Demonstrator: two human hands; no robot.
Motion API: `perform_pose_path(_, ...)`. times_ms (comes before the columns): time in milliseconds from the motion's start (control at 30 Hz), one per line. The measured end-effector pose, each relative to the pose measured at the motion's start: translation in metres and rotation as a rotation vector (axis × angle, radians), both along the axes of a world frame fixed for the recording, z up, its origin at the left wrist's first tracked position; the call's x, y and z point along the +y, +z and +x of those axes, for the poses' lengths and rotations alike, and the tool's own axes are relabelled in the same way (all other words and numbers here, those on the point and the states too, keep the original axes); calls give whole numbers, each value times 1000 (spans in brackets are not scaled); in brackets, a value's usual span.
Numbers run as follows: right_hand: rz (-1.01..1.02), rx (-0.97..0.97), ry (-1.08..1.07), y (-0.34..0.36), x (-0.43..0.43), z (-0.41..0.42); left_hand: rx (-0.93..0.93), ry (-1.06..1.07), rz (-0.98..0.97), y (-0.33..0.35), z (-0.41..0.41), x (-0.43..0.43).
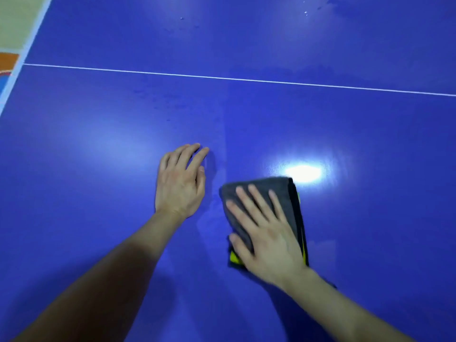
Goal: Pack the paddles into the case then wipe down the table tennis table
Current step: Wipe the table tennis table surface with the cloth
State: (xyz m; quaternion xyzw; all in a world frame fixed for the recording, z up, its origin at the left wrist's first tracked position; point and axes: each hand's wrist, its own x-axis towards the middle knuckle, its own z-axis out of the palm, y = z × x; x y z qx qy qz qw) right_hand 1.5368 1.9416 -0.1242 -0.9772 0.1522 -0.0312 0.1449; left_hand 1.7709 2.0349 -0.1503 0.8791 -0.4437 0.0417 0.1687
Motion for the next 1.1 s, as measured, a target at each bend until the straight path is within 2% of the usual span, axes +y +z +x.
perform_pose_path(100, -7, 5, 42, -4, 0, -15, 0, 75, -19, -1, 0, 0)
perform_pose_path(233, -81, -46, -77, -19, -78, 108, 2, 100, -38, -5, 1, 2)
perform_pose_path(367, -50, 18, -250, -19, -133, 209, -24, 100, -51, -8, 1, 2)
perform_pose_path(433, -61, 2, -253, -22, -124, 202, -33, 98, -56, -7, 0, 2)
perform_pose_path(500, -82, -43, -238, -20, -94, 157, -44, 97, -49, -4, -1, 3)
perform_pose_path(700, -7, 11, -85, -3, 86, -65, -30, 64, 94, 5, 5, 2)
perform_pose_path(767, -5, 32, -25, -1, 114, -108, -8, 17, 169, 11, 4, 9)
perform_pose_path(833, -10, 7, -14, -5, 102, -101, -9, -39, 187, 20, -10, 28)
perform_pose_path(900, -39, -23, -61, -11, 69, -55, -14, -52, 158, 27, -35, 57)
perform_pose_path(1000, -53, 25, -193, -17, 12, 30, 11, 22, 104, 29, -81, 108)
perform_pose_path(1100, -41, 40, -262, -20, -6, 64, 34, 80, 81, 25, -127, 151)
